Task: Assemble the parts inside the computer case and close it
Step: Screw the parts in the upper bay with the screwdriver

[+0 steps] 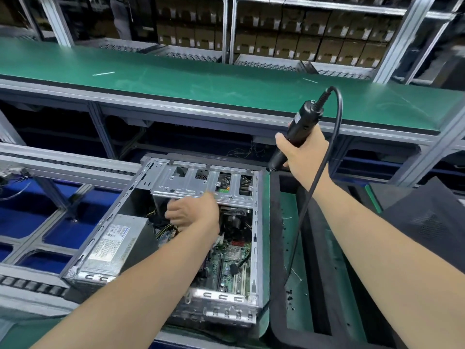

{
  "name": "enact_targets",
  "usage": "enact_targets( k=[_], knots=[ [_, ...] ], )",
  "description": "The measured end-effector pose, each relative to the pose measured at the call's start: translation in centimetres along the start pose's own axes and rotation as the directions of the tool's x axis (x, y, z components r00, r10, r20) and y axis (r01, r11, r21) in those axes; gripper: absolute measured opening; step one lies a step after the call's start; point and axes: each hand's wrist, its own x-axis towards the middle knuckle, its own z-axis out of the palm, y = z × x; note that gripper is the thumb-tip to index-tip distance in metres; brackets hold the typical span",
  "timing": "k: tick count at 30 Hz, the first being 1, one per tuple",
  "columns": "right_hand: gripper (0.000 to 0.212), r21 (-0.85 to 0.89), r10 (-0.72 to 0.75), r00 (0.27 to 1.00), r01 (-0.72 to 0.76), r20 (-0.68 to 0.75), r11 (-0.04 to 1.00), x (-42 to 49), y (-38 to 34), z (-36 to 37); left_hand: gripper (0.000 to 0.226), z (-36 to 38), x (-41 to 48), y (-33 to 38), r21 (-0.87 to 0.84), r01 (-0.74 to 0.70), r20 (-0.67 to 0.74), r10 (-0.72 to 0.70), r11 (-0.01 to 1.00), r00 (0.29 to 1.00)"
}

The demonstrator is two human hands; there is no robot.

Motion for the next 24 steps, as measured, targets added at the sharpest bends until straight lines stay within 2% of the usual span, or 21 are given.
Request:
enact_targets(
  k=[2, 4, 5, 7, 9, 10, 11, 13, 15, 17, 19, 21, 22, 23, 24],
  knots=[
    [0.027, 0.033, 0.033, 0.999, -0.033, 0.002, 0.999, -0.4, 1.4, -1.9, 0.086, 0.3, -2.4, 0.3, -0.02, -0.168, -0.096, 0.165, 0.986, 0.982],
    [0.027, 0.058, 0.077, 0.997, -0.078, 0.009, 0.995, -1.3, 3.4, -3.8, 0.081, 1.0, -5.3, -0.3, -0.062, -0.426, -0.07, 0.422, 0.902, 0.904],
    [0.026, 0.047, 0.094, 0.995, -0.095, 0.02, 0.994, -1.9, 4.5, -4.8, 0.072, 1.6, -6.9, -0.7, -0.073, -0.542, -0.013, 0.542, 0.837, 0.84],
    [0.024, 0.003, 0.105, 0.994, -0.105, 0.041, 0.994, -3.2, 6.8, -6.6, 0.048, 3.1, -9.9, -1.3, -0.136, -0.687, 0.206, 0.698, 0.714, 0.685],
    [0.024, 0.007, 0.061, 0.996, -0.062, 0.068, 0.998, -4.6, 8.9, -8.2, 0.033, 4.7, -12.0, -1.7, -0.195, -0.724, 0.447, 0.717, 0.662, 0.535],
    [0.025, 0.026, 0.046, 0.996, -0.049, 0.078, 0.998, -5.4, 10.1, -9.1, 0.033, 5.6, -12.9, -2.1, -0.194, -0.712, 0.536, 0.681, 0.675, 0.499],
    [0.027, 0.015, 0.04, 0.995, -0.041, 0.093, 0.999, -6.1, 11.2, -10.0, 0.035, 6.6, -13.7, -2.6, -0.184, -0.672, 0.6, 0.624, 0.717, 0.501],
    [0.028, -0.049, 0.04, 0.992, -0.034, 0.119, 0.998, -7.7, 13.4, -11.5, 0.038, 8.5, -15.0, -4.2, -0.138, -0.515, 0.671, 0.462, 0.846, 0.579],
    [0.027, -0.07, 0.064, 0.985, -0.053, 0.16, 0.996, -9.2, 15.6, -12.8, 0.038, 10.2, -15.7, -5.9, -0.086, -0.336, 0.673, 0.303, 0.938, 0.675],
    [0.027, -0.121, 0.098, 0.974, -0.074, 0.206, 0.99, -10.1, 18.2, -13.8, 0.034, 11.2, -15.9, -7.4, -0.049, -0.253, 0.64, 0.225, 0.966, 0.735],
    [0.033, -0.268, 0.078, 0.955, 0.001, 0.285, 0.964, -11.3, 20.1, -14.0, 0.037, 11.4, -15.7, -8.9, -0.027, -0.246, 0.599, 0.213, 0.969, 0.772],
    [0.024, -0.328, 0.002, 0.939, 0.118, 0.343, 0.937, -12.1, 22.0, -13.9, 0.043, 11.1, -15.2, -10.4, -0.009, -0.284, 0.564, 0.239, 0.959, 0.79],
    [0.02, -0.285, 0.012, 0.956, 0.076, 0.293, 0.955, -12.5, 22.5, -13.8, 0.045, 10.9, -14.9, -11.1, 0.006, -0.327, 0.546, 0.271, 0.945, 0.793],
    [0.023, -0.176, 0.086, 0.964, -0.042, 0.252, 0.983, -12.7, 22.9, -13.3, 0.046, 10.6, -14.4, -11.9, 0.03, -0.381, 0.528, 0.309, 0.924, 0.791],
    [0.025, -0.067, 0.079, 0.968, -0.065, 0.239, 0.996, -13.0, 23.9, -13.0, 0.044, 10.4, -13.9, -12.6, 0.061, -0.438, 0.512, 0.349, 0.897, 0.785]
  ],
)
